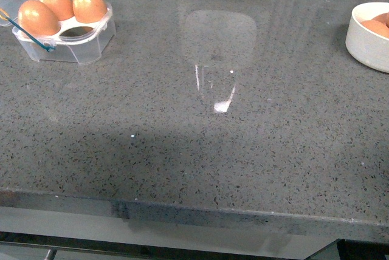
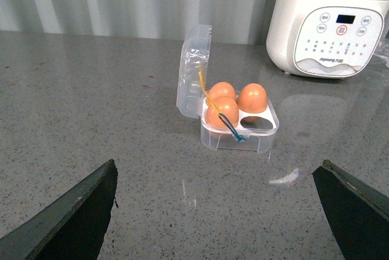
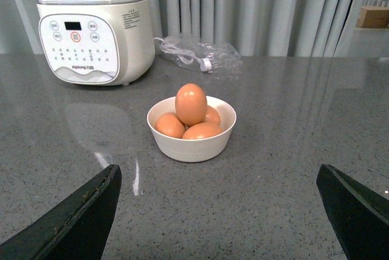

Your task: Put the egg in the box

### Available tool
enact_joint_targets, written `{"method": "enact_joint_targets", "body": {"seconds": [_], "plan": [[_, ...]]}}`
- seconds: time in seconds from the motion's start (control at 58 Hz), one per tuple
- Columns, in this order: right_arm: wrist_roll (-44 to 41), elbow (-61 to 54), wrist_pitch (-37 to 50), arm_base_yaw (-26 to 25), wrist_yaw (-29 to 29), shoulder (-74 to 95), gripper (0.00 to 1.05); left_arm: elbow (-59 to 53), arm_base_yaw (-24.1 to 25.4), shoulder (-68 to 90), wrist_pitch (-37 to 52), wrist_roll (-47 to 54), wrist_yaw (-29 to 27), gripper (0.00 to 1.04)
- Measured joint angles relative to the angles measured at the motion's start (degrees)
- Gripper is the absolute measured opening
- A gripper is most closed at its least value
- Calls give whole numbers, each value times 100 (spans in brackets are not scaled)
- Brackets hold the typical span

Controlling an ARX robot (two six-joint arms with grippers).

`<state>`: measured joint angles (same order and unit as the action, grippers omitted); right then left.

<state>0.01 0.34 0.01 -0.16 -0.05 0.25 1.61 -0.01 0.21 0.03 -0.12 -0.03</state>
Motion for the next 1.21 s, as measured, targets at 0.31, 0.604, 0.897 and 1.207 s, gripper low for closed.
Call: {"method": "enact_joint_targets", "body": {"seconds": [0.31,0.604,0.897,1.207], "plan": [[0,0,0,0,0,0,97,0,0,0,0,0,0,98],[0,0,0,0,0,0,97,0,0,0,0,0,0,98],[0,0,0,0,0,0,97,0,0,0,0,0,0,98],[-387,221,94,745,2120,780,97,0,0,0,0,0,2,98]]}}
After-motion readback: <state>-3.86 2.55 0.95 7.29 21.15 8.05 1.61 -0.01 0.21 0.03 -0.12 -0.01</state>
